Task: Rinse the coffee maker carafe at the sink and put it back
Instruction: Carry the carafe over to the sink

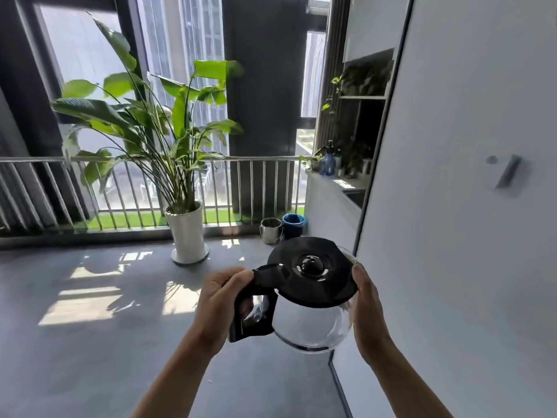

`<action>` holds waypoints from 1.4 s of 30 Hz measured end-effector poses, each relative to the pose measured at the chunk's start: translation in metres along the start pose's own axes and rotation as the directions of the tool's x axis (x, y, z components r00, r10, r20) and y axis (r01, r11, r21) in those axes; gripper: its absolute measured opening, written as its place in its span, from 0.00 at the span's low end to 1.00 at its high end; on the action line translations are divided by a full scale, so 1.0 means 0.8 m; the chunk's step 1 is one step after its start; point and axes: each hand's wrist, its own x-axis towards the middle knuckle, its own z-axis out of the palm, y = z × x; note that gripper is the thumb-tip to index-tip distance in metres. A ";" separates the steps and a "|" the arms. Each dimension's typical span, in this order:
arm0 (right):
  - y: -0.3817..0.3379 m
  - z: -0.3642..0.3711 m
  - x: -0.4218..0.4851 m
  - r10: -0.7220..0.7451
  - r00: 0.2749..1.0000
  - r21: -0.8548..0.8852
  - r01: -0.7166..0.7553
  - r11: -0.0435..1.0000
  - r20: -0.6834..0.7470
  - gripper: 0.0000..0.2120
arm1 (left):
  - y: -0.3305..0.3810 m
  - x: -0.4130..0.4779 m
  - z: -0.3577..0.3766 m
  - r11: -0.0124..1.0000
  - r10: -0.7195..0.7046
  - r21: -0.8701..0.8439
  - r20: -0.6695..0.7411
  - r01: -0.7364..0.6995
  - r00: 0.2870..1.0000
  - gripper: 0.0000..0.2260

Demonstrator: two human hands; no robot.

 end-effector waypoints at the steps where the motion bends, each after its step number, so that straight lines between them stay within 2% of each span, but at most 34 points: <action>1: 0.009 0.014 0.027 -0.002 1.000 0.006 0.002 1.000 -0.011 0.25 | -0.009 0.032 -0.015 1.000 0.000 0.011 0.022 -0.001 1.000 0.14; 4: 0.034 0.056 0.109 -0.006 0.999 0.007 0.006 1.000 -0.042 0.25 | -0.026 0.127 -0.057 1.000 -0.010 0.027 0.074 0.008 0.997 0.14; 10: 0.071 0.110 0.271 0.000 0.998 0.063 0.004 0.998 -0.060 0.25 | -0.050 0.290 -0.101 0.999 -0.024 -0.030 0.082 0.027 0.996 0.13; 14: 0.107 0.124 0.364 -0.012 0.998 0.062 0.016 0.998 -0.063 0.25 | -0.088 0.388 -0.119 0.999 -0.025 -0.036 0.074 0.028 0.997 0.21; 17: 0.142 0.131 0.443 -0.030 0.997 0.056 0.034 0.998 -0.074 0.26 | -0.128 0.471 -0.126 1.000 -0.014 -0.024 0.085 0.016 0.996 0.15; 20: 0.176 0.137 0.532 -0.048 0.993 0.094 0.058 0.994 -0.104 0.26 | -0.174 0.565 -0.126 0.999 -0.017 -0.032 0.094 0.020 0.995 0.13; 23: 0.204 0.143 0.628 -0.044 0.991 0.121 0.060 0.991 -0.125 0.27 | -0.211 0.663 -0.131 0.999 -0.021 -0.046 0.099 0.026 0.995 0.16; 26: 0.222 0.145 0.716 -0.045 0.991 0.137 0.062 0.989 -0.122 0.26 | -0.233 0.751 -0.130 0.997 -0.020 -0.076 0.096 0.028 0.995 0.14; 29: 0.234 0.138 0.790 -0.071 0.989 0.092 0.084 0.992 -0.133 0.28 | -0.251 0.832 -0.119 0.996 0.001 -0.085 0.133 0.011 0.991 0.16; 32: 0.249 0.120 0.852 -0.083 0.974 0.037 0.093 0.995 -0.212 0.25 | -0.282 0.908 -0.103 0.995 -0.021 -0.091 0.181 0.039 0.983 0.17; 36: 0.276 0.095 0.920 -0.105 0.947 -0.011 0.106 0.994 -0.304 0.20 | -0.332 0.997 -0.070 0.991 -0.021 -0.125 0.261 0.055 0.965 0.24; 40: 0.306 0.073 0.985 -0.089 0.898 -0.056 0.071 0.996 -0.431 0.19 | -0.389 1.089 -0.036 0.980 -0.050 -0.167 0.338 0.112 0.940 0.16; 42: 0.318 0.061 1.020 -0.116 0.848 -0.124 0.060 0.990 -0.517 0.18 | -0.416 1.141 -0.017 0.970 -0.057 -0.193 0.403 0.146 0.913 0.16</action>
